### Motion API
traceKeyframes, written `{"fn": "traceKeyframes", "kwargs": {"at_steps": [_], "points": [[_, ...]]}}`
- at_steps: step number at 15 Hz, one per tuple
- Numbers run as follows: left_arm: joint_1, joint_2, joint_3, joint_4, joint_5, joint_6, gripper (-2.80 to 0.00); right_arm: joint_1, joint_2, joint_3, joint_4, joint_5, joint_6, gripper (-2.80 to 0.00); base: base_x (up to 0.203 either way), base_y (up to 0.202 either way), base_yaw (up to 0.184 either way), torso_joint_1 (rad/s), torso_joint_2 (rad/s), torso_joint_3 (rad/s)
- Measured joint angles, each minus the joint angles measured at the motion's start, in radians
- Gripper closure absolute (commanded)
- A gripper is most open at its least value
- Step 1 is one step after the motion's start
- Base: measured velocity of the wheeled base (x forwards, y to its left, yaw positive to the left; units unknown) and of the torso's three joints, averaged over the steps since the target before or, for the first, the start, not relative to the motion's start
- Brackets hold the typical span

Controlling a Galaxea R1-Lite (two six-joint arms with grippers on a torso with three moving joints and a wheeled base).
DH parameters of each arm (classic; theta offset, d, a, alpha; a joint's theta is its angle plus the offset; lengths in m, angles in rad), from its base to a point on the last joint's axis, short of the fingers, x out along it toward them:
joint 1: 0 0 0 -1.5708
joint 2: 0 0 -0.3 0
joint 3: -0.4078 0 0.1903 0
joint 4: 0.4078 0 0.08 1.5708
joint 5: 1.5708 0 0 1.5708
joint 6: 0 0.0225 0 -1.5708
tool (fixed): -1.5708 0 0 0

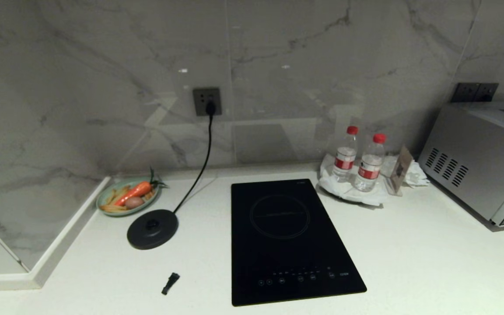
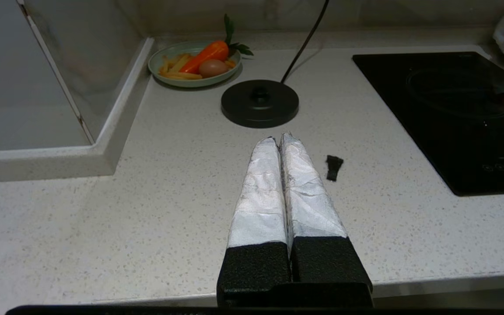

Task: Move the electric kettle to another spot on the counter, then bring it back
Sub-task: Grab the kettle

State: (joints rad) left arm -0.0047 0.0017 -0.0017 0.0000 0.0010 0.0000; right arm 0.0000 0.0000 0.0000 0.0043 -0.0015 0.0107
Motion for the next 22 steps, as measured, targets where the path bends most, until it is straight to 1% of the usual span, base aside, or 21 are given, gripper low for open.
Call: {"fn": "traceKeyframes", "kwargs": {"at_steps": [12,22], "points": [[0.000,0.000,0.000,0.000,0.000,0.000,0.00,0.000,0.000,0.000,0.000,0.000,0.000,0.00,0.000,0.000,0.000,0.133,-0.31,-0.172],[0.000,0.000,0.000,0.000,0.001,0.000,0.00,0.000,0.000,0.000,0.000,0.000,0.000,0.00,0.000,0.000,0.000,0.001,0.00,0.000]]}}
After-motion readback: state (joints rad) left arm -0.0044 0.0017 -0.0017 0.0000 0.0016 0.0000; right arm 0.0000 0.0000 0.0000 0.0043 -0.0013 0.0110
